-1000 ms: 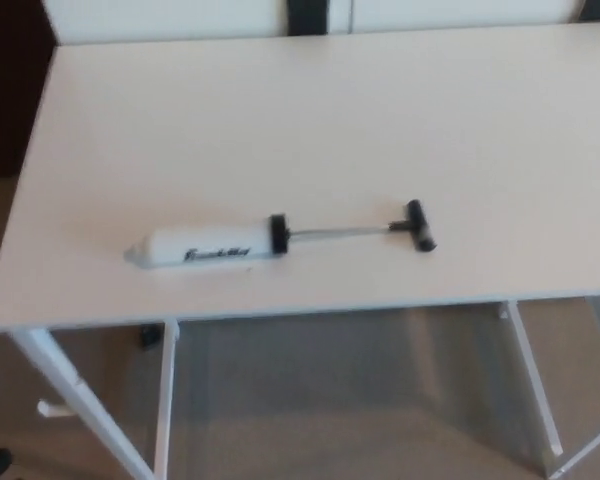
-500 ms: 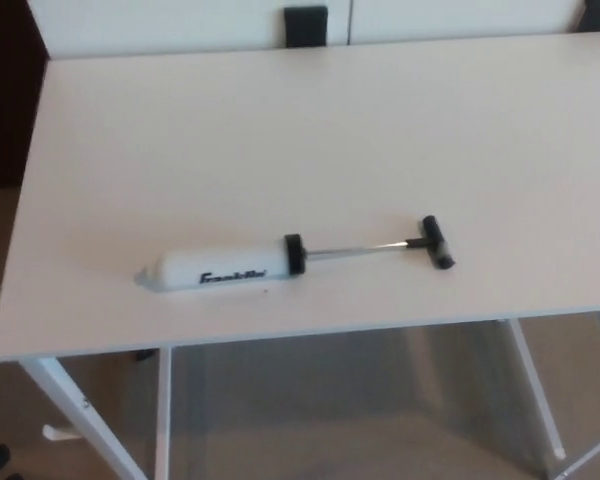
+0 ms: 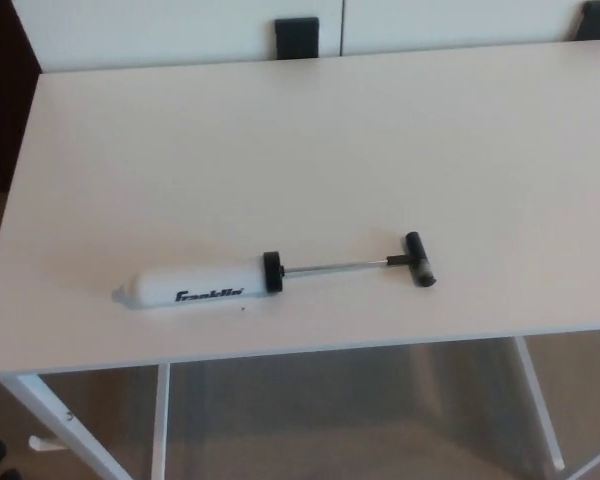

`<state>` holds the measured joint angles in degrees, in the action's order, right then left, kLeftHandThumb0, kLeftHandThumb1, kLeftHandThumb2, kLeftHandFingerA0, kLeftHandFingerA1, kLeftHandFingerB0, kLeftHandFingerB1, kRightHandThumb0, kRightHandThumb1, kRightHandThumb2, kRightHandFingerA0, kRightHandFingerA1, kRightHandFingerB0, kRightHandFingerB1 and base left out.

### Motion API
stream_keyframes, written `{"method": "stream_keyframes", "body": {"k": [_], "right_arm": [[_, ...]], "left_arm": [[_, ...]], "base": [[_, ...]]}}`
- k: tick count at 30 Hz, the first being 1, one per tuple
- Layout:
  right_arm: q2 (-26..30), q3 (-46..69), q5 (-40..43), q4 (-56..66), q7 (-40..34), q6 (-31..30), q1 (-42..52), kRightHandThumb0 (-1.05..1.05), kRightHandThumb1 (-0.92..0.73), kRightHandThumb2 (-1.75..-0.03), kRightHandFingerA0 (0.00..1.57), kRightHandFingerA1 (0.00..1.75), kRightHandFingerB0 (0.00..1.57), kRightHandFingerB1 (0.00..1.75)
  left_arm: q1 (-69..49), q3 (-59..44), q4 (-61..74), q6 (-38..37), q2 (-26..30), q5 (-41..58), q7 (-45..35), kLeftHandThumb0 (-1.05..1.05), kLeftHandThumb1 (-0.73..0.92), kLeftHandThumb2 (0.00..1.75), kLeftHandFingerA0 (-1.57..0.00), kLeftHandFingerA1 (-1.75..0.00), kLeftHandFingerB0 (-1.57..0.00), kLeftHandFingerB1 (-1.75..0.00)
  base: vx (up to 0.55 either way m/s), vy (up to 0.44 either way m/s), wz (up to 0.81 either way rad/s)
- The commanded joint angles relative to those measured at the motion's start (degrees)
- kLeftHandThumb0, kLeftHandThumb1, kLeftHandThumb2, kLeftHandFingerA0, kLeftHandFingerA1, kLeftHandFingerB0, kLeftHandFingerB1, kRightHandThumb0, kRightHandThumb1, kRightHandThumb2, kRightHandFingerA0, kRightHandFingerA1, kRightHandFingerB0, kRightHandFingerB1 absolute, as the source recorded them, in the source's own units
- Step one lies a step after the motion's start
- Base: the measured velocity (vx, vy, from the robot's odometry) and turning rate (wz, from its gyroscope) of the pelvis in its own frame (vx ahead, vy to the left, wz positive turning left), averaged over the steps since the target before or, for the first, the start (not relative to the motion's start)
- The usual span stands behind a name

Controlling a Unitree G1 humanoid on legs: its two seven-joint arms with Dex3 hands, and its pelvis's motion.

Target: The robot walks towards a desk on which an air pump is kept in the middle. It lifts it up and holds it with its left hand and uses its right hand to compress it by pushing its handle inwards.

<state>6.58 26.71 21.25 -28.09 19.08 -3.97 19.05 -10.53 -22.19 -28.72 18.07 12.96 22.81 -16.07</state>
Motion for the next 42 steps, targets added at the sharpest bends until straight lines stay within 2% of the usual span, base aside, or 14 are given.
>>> {"method": "stream_keyframes", "body": {"k": [1, 2, 3, 5, 6, 8, 12, 13, 19, 29, 32, 33, 37, 42], "right_arm": [[0.8, -0.2, -0.4, -0.7, 0.2, 2.1, 0.2, -0.31, -0.69, -0.6, 0.61, 0.44, 0.46, 0.38], [0.8, -0.2, -0.5, -0.7, 0.1, 2.1, 0.3, -0.31, -0.69, -0.6, 0.61, 0.44, 0.46, 0.38], [0.7, -0.1, -0.2, 0.2, 0.0, 1.7, 0.7, -0.3, -0.69, -0.6, 0.61, 0.44, 0.45, 0.38], [0.5, 0.1, 0.2, 1.3, -0.2, 1.3, 1.2, -0.3, -0.69, -0.6, 0.61, 0.44, 0.45, 0.38], [0.8, 0.5, 0.5, 2.2, -0.4, 0.7, 1.5, -0.3, -0.67, -0.59, 0.62, 0.44, 0.47, 0.38], [1.4, 0.6, 0.7, 3.5, -0.2, 0.0, 2.0, -0.32, -0.68, -0.59, 0.61, 0.44, 0.46, 0.38], [1.6, 0.3, 0.5, 4.4, 0.3, -0.1, 2.5, -0.32, -0.68, -0.59, 0.61, 0.44, 0.46, 0.38], [1.3, 0.2, -0.4, 4.7, -1.1, 0.6, 2.5, -0.27, -0.62, -0.58, 0.72, 0.45, 0.54, 0.4], [0.7, 0.2, -1.5, 4.0, -2.7, 2.5, 2.1, -0.28, -0.65, -0.59, 0.7, 0.46, 0.51, 0.39], [0.5, -0.3, -2.2, 5.2, -3.3, 2.9, 3.2, -0.36, -0.56, -0.74, 0.69, 0.55, 0.53, 0.5], [0.9, -0.3, -2.2, 4.6, -2.8, 3.4, 3.1, -0.36, -0.57, -0.75, 0.67, 0.55, 0.52, 0.5], [0.9, -0.3, -2.4, 4.4, -2.8, 3.7, 3.0, -0.3, -0.65, -0.58, 0.74, 0.46, 0.56, 0.4], [0.8, -0.6, -2.6, 5.0, -3.1, 3.8, 3.1, -0.37, -0.58, -0.75, 0.68, 0.55, 0.51, 0.49], [-0.1, -1.4, -2.7, 8.5, -3.7, 2.8, 4.5, -0.27, -0.67, -0.59, 0.71, 0.46, 0.53, 0.4]], "left_arm": [[-4.4, -5.9, 8.6, 8.6, 0.0, 6.0, 2.9, -0.25, 0.75, 0.62, -0.37, -0.37, -0.33, -0.34], [-4.9, -6.7, 9.7, 9.3, -0.3, 6.5, 3.4, -0.25, 0.75, 0.62, -0.37, -0.37, -0.33, -0.34], [-5.6, -9.6, 11.0, 11.0, -0.4, 9.1, 4.1, -0.18, 0.5, 0.92, -0.14, -0.49, -0.33, -0.58], [-6.3, -13.0, 12.4, 13.1, -0.6, 12.0, 4.8, -0.18, 0.5, 0.92, -0.14, -0.49, -0.33, -0.58], [-6.8, -16.0, 11.2, 10.7, -0.2, 12.8, 4.8, -0.23, 0.63, 0.63, -0.09, -0.34, -0.16, -0.35], [-7.0, -21.3, 9.0, 4.8, 2.3, 11.5, 7.3, -0.17, 0.59, 0.59, -0.36, -0.44, -0.09, -0.25], [-6.5, -25.9, 8.3, 0.7, 5.1, 8.9, 11.1, -0.17, 0.59, 0.59, -0.36, -0.44, -0.09, -0.25], [-5.9, -27.3, 11.6, -0.9, 6.6, 8.0, 11.5, -0.23, 0.67, 0.6, 0.0, -0.13, 0.0, -0.21], [5.4, -29.0, 39.2, -2.1, 13.4, 7.4, 15.1, -0.25, 0.59, 0.59, -0.1, -0.27, -0.14, -0.28], [20.7, 6.9, 57.3, -4.5, 24.5, -23.6, 7.9, -0.49, 0.51, 0.66, -0.13, -0.34, -0.14, -0.32], [26.6, 19.8, 56.4, -3.5, 23.6, -33.1, 5.4, -0.49, 0.5, 0.65, -0.15, -0.35, -0.15, -0.32], [29.1, 24.9, 55.1, -3.2, 23.0, -36.6, 3.8, -0.28, 0.42, 0.93, 0.0, -0.48, 0.0, -0.46], [33.0, 32.7, 52.3, -2.6, 22.0, -42.3, 1.8, -0.28, 0.42, 0.93, 0.0, -0.48, 0.0, -0.45], [38.6, 43.2, 44.7, -3.5, 18.4, -50.8, 0.1, -0.27, 0.42, 0.92, -0.01, -0.49, 0.0, -0.46]], "base": [[0.0, 0.0, 0.0], [0.0, 0.0, 0.0], [0.0, 0.0, 0.0], [0.0, 0.0, 0.0], [0.0, 0.0, 0.0], [0.0, 0.0, 0.0], [0.0, 0.0, 0.0], [0.0, 0.0, 0.0], [0.0, 0.0, 0.0], [0.0, 0.0, 0.0], [0.0, 0.0, 0.0], [0.0, 0.0, 0.0], [0.0, 0.0, 0.0], [0.0, 0.0, 0.01]]}}
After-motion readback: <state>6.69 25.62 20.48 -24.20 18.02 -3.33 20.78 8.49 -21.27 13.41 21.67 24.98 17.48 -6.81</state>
